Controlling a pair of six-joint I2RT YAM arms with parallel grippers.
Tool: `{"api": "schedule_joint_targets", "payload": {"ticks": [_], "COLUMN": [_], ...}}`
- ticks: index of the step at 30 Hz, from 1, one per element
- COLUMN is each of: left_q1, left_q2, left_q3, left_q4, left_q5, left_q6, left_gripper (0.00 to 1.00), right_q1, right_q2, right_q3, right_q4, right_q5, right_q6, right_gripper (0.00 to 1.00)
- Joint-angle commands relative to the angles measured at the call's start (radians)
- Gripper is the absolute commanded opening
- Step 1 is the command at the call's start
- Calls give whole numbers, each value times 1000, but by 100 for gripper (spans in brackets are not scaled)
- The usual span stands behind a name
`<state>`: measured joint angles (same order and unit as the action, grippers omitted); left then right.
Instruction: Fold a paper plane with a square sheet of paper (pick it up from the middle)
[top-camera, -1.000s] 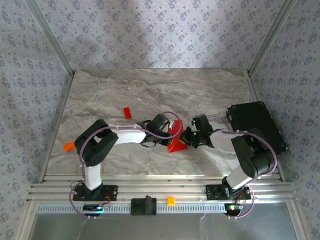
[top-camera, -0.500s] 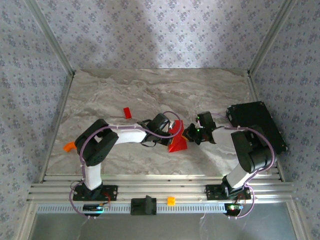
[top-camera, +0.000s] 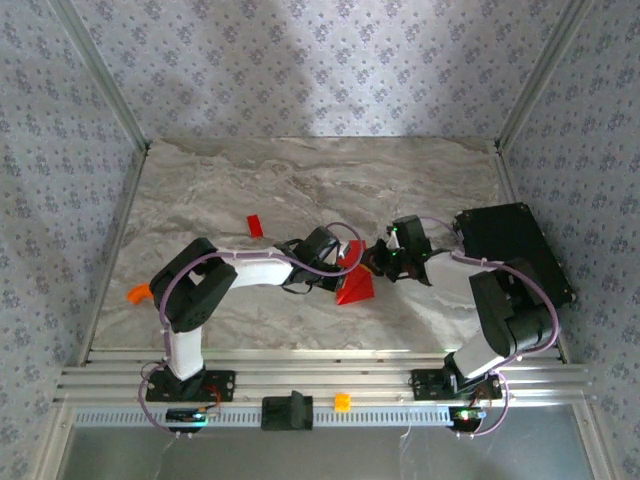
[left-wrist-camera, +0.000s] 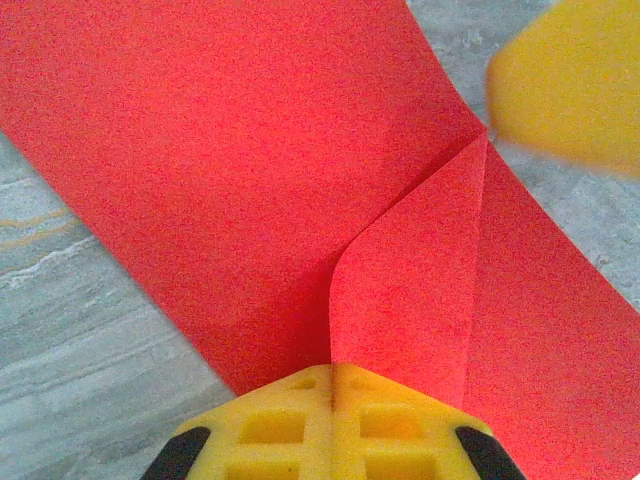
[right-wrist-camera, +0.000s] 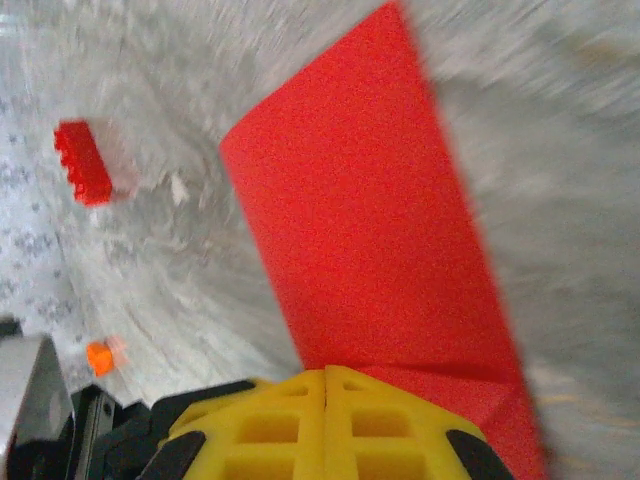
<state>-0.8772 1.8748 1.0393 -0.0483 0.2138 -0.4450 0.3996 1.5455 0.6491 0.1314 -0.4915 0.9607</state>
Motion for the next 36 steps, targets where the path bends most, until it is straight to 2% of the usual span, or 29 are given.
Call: {"api": "schedule_joint_targets", "payload": {"ticks": [1, 8, 16, 23, 29, 36], "left_q1": [1, 2, 2, 1, -1, 0], "left_q2": [27, 23, 23, 22, 23, 21], "left_q3": [8, 4, 0, 5, 8, 9], "left_q4": [-57, -62, -58, -59, -61, -67], "left_q5": [2, 0, 2, 2, 3, 2], "left_q6": [14, 20, 17, 18, 19, 20], "left_gripper": [5, 5, 5, 5, 5, 5], "right_q1": [36, -51, -130, -67, 24, 47], "right_q2": [49, 57, -7, -74, -3, 77], "right_q3": [-4, -126, -119, -77, -55, -49], "right_q4": [-47, 50, 46, 5, 28, 12], "right_q5": [36, 9, -21, 7, 22, 16], "right_q6": [-3, 20, -10, -9, 31, 15], "right_gripper": [3, 3, 4, 5, 5, 4]}}
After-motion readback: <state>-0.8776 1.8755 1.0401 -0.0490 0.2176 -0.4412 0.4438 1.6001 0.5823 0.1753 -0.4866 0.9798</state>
